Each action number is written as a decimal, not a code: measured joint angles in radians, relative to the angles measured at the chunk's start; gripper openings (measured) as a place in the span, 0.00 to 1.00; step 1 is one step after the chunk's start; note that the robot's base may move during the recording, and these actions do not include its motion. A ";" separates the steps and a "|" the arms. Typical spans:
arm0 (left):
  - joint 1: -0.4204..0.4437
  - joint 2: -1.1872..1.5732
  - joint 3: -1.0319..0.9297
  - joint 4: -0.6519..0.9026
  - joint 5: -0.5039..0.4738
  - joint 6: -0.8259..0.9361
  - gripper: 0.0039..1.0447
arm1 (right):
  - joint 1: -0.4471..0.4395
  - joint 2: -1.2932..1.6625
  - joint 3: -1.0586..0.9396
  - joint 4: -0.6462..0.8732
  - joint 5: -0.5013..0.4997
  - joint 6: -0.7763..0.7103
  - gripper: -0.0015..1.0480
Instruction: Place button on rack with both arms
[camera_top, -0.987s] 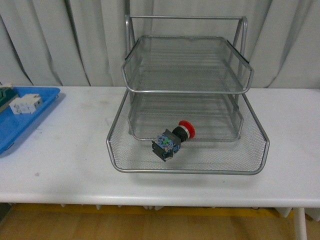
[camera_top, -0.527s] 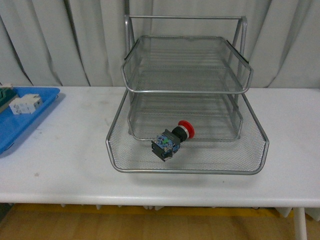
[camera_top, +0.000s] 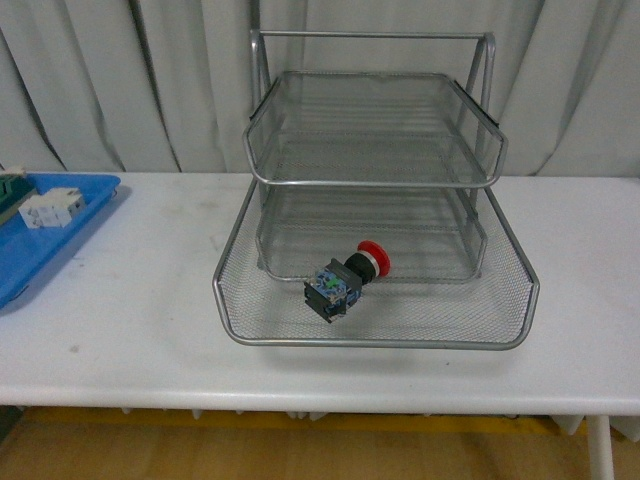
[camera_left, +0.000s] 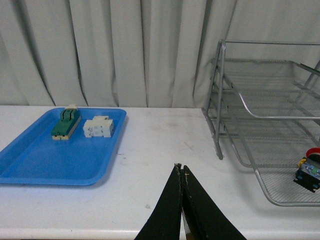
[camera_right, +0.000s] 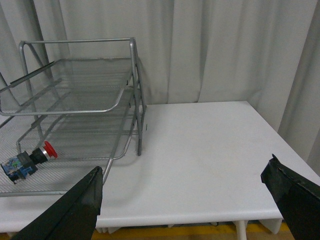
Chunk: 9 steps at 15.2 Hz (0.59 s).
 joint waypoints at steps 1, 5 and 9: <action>0.000 -0.011 0.000 -0.013 0.000 0.000 0.01 | 0.000 0.000 0.000 0.000 0.000 0.000 0.94; 0.000 -0.163 0.000 -0.214 0.002 0.000 0.01 | 0.000 0.000 0.000 0.000 0.000 0.000 0.94; 0.000 -0.192 0.000 -0.201 0.000 -0.001 0.06 | 0.000 0.000 0.000 0.000 0.000 0.000 0.94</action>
